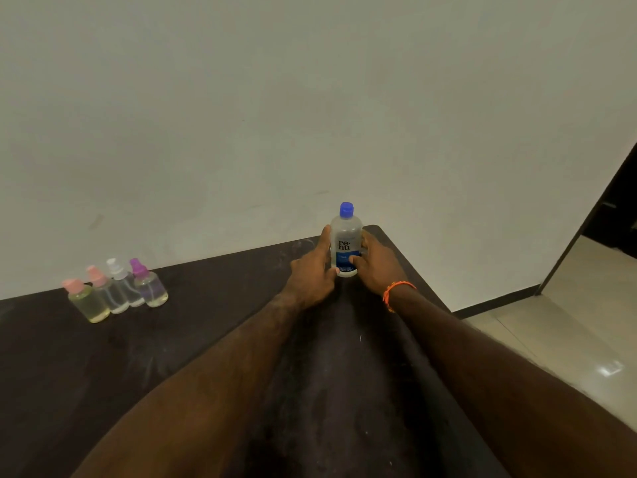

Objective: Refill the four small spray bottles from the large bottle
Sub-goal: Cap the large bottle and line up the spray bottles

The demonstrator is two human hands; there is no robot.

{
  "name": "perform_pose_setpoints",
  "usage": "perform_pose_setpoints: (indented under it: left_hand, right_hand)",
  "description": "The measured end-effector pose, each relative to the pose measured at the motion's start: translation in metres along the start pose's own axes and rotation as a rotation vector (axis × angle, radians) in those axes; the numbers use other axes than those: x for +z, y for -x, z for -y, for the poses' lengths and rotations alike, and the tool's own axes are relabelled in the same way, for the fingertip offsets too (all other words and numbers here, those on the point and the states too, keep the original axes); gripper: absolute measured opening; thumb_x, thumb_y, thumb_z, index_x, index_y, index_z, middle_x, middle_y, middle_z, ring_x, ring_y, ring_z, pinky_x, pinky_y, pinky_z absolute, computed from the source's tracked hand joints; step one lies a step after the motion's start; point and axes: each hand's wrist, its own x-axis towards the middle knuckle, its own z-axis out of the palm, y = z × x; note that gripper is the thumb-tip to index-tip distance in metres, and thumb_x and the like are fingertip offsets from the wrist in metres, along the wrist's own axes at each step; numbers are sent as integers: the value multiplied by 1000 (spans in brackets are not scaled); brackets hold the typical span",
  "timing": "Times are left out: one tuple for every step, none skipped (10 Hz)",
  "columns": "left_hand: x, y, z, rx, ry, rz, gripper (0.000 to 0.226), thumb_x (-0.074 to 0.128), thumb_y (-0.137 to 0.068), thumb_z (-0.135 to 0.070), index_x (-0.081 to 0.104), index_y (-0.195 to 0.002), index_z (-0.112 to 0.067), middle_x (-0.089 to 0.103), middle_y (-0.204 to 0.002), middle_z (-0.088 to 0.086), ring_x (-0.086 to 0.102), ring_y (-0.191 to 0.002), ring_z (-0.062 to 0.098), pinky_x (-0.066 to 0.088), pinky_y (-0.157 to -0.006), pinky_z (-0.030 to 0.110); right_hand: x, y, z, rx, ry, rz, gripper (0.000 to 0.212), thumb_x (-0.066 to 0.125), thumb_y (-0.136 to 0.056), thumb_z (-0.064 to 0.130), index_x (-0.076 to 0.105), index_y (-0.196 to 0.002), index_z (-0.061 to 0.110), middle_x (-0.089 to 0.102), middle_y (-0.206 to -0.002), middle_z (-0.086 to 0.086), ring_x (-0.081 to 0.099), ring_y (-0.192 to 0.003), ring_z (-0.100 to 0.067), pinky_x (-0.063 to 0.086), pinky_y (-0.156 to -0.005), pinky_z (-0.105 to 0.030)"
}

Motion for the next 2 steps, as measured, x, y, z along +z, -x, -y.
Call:
perform_pose_setpoints:
  left_hand:
    - [4, 4, 1, -40, -39, 1, 96, 58, -98, -6, -4, -166, -35, 49, -159, 0, 51, -142, 26, 32, -123, 58]
    - [6, 3, 3, -73, -67, 11, 97, 59, -98, -11, -8, -166, -33, 43, -163, -2, 47, -147, 26, 27, -123, 64]
  right_hand:
    - [-1, 7, 5, 18, 51, 33, 51, 61, -97, 13, 42, -143, 20, 57, -142, -4, 58, -128, -28, 45, -108, -45]
    - [-4, 10, 7, 30, 94, 23, 53, 61, -96, 12, 40, -145, 17, 54, -145, -7, 56, -130, -31, 45, -108, -46]
